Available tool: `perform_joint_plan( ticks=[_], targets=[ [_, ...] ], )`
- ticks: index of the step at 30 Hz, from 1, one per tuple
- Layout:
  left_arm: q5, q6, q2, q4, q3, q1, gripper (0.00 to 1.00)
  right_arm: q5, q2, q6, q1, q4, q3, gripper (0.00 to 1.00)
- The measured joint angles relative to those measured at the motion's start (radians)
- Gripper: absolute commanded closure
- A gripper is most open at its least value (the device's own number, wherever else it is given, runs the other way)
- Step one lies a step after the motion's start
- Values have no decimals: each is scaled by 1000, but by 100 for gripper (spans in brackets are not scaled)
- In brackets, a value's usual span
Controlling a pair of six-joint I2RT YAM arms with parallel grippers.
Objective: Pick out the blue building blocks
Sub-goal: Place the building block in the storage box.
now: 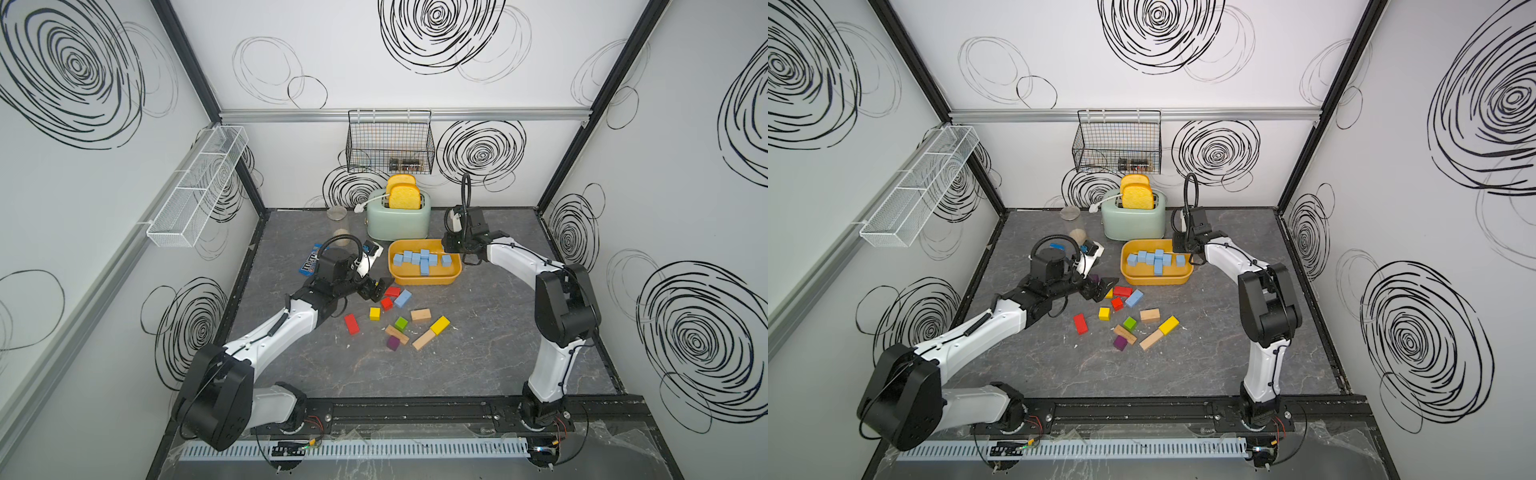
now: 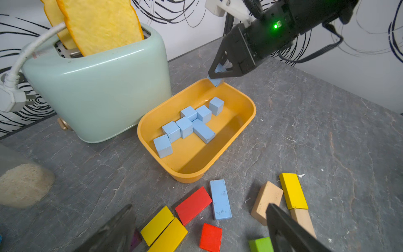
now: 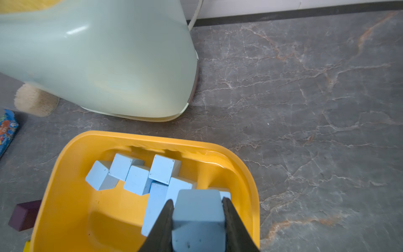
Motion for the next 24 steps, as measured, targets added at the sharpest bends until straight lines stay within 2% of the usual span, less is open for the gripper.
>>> perform_joint_plan(
  ticks=[10,24],
  targets=[
    [1,11,19,3,0,6,4,-4,100,1,0,-9,59,100],
    [-3,23,34,0,-6,6,4,-1,191,1,0,-9,139,92]
  ],
)
